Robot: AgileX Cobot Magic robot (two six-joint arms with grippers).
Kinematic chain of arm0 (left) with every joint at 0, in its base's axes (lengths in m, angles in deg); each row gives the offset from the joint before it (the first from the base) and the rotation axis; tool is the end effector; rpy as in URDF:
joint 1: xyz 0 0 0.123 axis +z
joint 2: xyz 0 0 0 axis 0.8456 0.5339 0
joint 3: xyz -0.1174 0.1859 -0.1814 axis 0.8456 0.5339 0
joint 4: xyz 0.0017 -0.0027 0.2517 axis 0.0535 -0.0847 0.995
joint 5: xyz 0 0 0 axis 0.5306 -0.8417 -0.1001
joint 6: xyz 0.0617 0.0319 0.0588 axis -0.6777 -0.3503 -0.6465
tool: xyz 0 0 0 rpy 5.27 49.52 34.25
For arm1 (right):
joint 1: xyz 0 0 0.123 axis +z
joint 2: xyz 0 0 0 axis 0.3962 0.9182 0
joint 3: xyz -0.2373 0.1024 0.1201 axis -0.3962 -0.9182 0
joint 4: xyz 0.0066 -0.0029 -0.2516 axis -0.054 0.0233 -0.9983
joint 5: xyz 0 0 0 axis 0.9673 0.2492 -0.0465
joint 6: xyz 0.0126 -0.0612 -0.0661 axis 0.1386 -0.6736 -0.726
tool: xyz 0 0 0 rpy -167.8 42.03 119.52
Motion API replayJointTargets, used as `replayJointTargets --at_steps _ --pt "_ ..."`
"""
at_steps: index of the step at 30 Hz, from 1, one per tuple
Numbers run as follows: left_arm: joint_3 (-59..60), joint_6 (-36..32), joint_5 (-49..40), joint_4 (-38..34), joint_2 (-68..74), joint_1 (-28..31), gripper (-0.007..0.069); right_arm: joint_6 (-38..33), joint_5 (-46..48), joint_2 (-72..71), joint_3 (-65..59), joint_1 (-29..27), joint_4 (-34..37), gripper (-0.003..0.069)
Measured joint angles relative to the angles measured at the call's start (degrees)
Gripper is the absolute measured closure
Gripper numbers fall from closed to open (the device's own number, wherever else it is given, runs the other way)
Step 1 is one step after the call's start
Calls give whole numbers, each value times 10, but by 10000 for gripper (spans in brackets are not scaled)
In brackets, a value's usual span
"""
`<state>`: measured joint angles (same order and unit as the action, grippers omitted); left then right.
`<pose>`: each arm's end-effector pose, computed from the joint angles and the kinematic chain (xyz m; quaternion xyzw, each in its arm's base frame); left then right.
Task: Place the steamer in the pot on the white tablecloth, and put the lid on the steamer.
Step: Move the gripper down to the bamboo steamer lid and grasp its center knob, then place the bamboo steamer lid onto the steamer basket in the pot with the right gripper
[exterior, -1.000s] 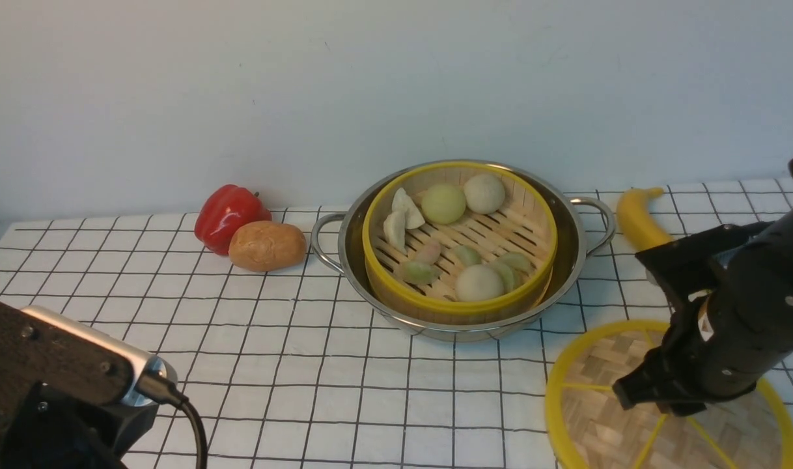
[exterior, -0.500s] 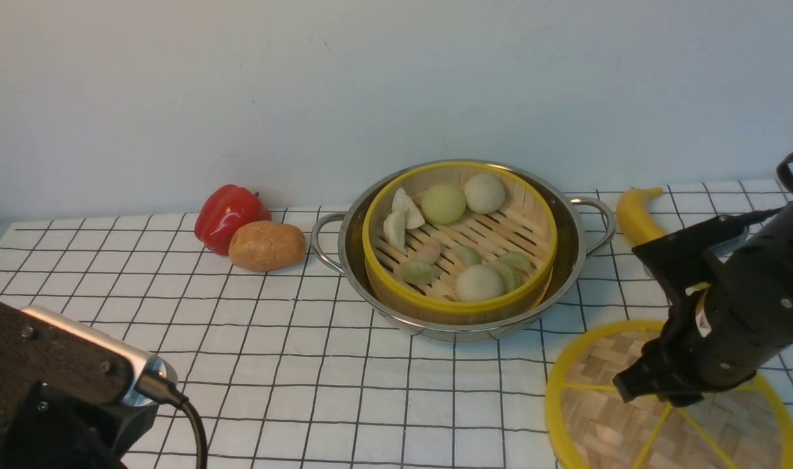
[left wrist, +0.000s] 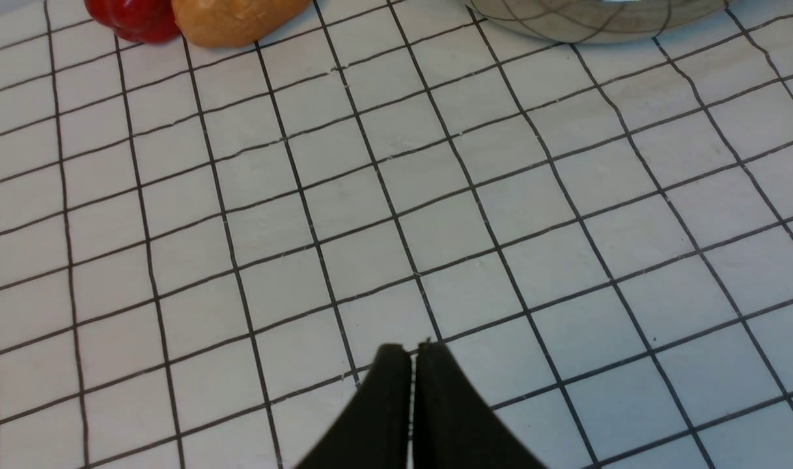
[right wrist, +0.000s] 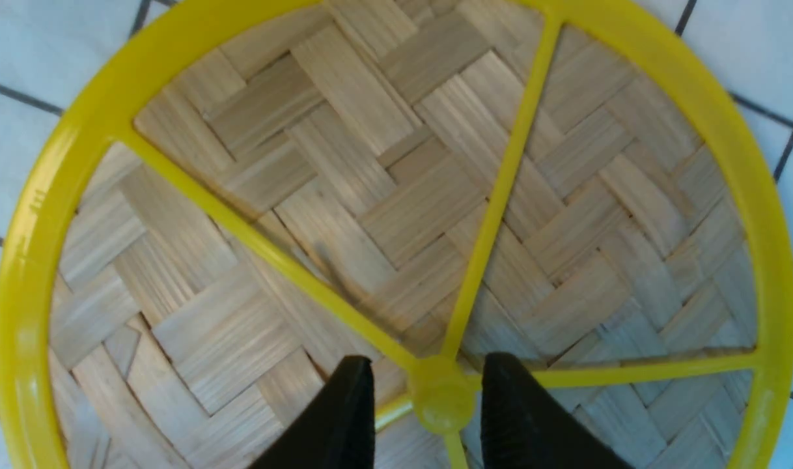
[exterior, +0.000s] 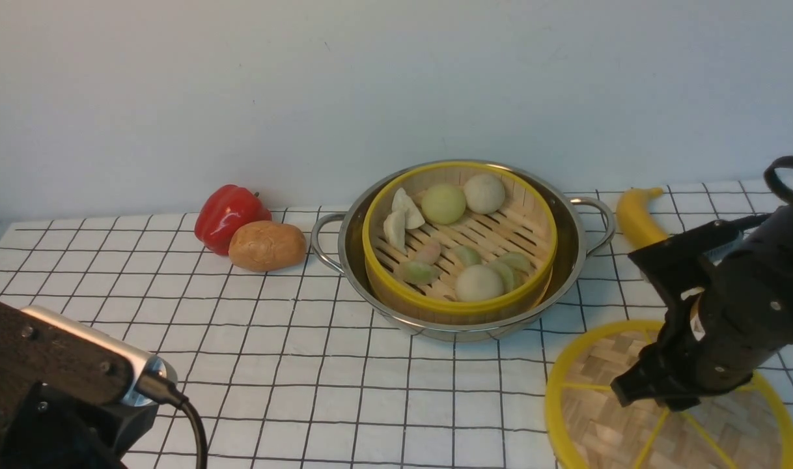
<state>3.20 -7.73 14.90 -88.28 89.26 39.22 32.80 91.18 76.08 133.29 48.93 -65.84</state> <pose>0.1274 -0.0411 0.2647 0.1916 0.8960 -0.0359 0.3990 0.2624 0.1087 0.1840 -0.0945 0.9889 -0.0530 0.1013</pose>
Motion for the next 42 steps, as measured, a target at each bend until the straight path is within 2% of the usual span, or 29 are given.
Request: replayJointTargets --at_steps 3,9,13,20,23,27,31,32,37,42 --pt "0 0 0 0 0 0 623 11 -1 15 0 0 0 408" --pt "0 0 0 0 0 0 623 22 8 17 0 0 -2 518" --pt "0 0 0 0 0 0 623 22 39 13 2 0 -2 518" --pt "0 0 0 0 0 0 623 4 180 -44 69 0 20 518" --pt "0 0 0 0 0 0 623 -29 217 -69 146 2 52 518" --pt "0 0 0 0 0 0 623 -54 221 -41 256 15 69 518" --pt "0 0 0 0 0 0 623 -60 244 65 399 28 73 518" --pt "0 0 0 0 0 0 623 -60 245 71 399 28 73 518" --pt "0 0 1 0 0 0 623 -65 247 233 609 29 80 518" --pt "0 0 1 0 0 0 623 -77 247 305 726 29 107 518"
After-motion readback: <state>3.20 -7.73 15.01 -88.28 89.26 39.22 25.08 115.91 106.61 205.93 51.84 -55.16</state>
